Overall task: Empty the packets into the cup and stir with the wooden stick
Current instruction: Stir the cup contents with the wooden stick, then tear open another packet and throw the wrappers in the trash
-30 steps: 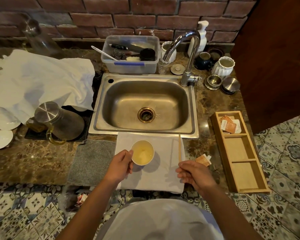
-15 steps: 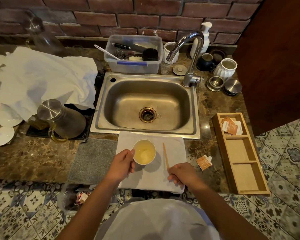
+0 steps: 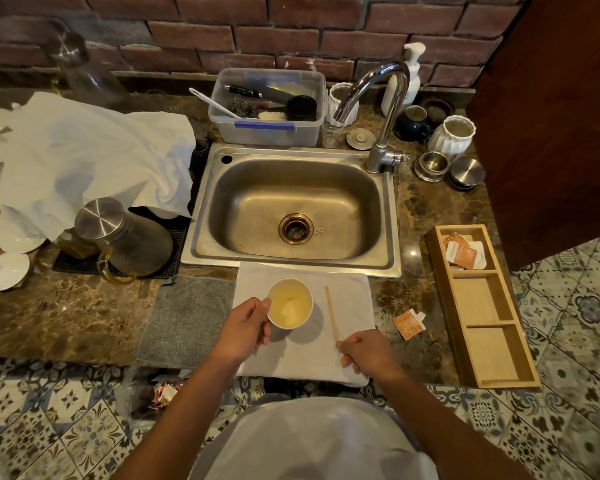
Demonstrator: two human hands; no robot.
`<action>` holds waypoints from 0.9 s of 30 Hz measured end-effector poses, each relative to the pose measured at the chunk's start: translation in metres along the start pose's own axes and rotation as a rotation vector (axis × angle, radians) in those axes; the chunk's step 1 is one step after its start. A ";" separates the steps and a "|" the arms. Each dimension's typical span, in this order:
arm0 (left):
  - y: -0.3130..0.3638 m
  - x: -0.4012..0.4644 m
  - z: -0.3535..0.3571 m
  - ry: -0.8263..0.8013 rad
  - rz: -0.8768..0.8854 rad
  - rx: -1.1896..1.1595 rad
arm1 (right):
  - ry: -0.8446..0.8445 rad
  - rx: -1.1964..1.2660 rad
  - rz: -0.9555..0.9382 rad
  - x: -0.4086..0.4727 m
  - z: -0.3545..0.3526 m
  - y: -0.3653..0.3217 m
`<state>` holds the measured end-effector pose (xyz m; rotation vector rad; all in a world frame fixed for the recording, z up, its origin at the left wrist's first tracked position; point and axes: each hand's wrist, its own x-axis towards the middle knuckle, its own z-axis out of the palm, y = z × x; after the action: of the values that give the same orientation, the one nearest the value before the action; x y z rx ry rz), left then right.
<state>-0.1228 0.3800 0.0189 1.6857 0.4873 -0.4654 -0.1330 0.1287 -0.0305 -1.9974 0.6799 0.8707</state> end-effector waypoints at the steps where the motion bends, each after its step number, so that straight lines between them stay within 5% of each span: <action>1: 0.000 0.000 0.000 0.000 -0.002 0.000 | 0.004 -0.009 0.001 0.000 0.000 0.001; 8: 0.000 -0.001 0.001 0.049 0.010 0.018 | 0.019 -0.128 0.010 0.005 0.002 0.003; 17: 0.020 -0.019 0.009 0.428 0.258 0.262 | 0.175 -0.014 -0.126 -0.009 -0.015 0.004; 27: 0.080 -0.032 0.089 0.042 0.480 0.498 | 0.455 0.130 -0.237 -0.013 -0.095 0.033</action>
<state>-0.1080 0.2783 0.0872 2.2135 -0.0238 -0.2027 -0.1338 0.0333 0.0028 -2.1206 0.7081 0.2230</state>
